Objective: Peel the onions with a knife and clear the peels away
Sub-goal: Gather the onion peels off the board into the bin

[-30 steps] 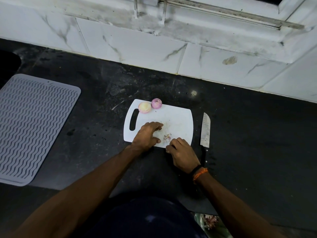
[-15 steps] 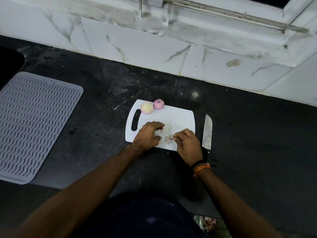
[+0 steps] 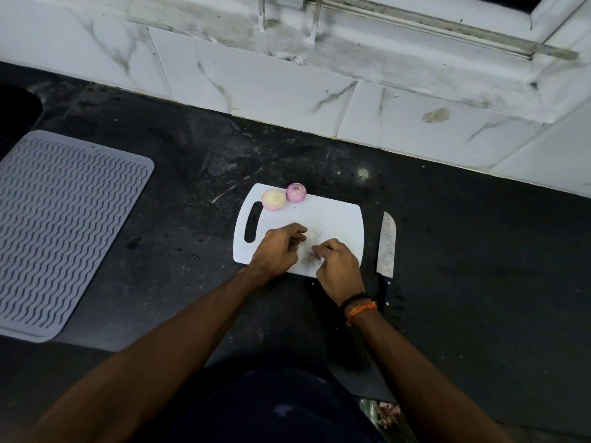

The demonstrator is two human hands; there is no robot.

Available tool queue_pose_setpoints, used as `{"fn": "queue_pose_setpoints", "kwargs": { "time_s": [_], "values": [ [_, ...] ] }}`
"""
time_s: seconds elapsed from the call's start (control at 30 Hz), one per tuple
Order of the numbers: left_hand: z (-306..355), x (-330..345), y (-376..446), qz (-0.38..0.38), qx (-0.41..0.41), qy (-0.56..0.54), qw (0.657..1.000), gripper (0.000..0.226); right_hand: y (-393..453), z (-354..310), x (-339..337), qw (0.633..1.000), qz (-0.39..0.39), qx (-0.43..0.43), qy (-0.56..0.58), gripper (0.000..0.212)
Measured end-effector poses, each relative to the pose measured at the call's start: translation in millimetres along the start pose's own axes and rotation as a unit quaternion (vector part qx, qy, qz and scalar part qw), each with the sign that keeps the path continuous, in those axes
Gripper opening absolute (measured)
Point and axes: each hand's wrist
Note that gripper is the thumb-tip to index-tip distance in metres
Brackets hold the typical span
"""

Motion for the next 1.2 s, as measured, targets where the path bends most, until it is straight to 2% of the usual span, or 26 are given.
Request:
{"fn": "queue_pose_setpoints", "kwargs": {
  "time_s": [0.13,0.27,0.4,0.5,0.87,1.0,1.07,1.13,1.2],
  "values": [
    [-1,0,2,0.032,-0.02,-0.037,0.999,0.043,-2,-4,0,0.998,0.007,-0.005,-0.058,0.03],
    [0,1,3,0.029,-0.02,-0.046,0.998,0.042,-11,-10,7,0.994,-0.002,-0.012,-0.111,0.022],
    [2,2,3,0.028,-0.019,-0.05,0.998,0.041,-14,-10,12,0.992,-0.006,-0.011,-0.129,0.028],
    [3,4,3,0.014,-0.023,-0.046,0.999,0.038,-15,-10,17,0.991,-0.01,-0.013,-0.136,0.03],
    [8,1,3,0.025,-0.03,-0.066,0.997,0.035,-3,-17,15,0.992,0.007,-0.022,-0.124,0.012],
    [6,-3,1,0.03,-0.042,-0.077,0.996,0.035,2,-7,6,0.992,0.032,0.028,-0.122,0.008],
    [4,-4,1,0.034,-0.044,-0.08,0.995,0.035,1,-4,3,0.993,0.044,0.058,-0.092,0.004],
    [4,-5,1,0.034,-0.044,-0.077,0.995,0.034,-4,-6,3,0.996,0.026,0.079,-0.013,0.012],
    [5,-6,1,0.03,-0.04,-0.074,0.996,0.033,-5,-11,0,0.974,0.02,0.139,0.179,0.012]
  ]
}}
Point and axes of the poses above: each hand's wrist, its own y-axis towards the middle knuckle, its own x-axis out of the palm, z = x × y, and after that the axes turned 11 degrees about -z, right-handed
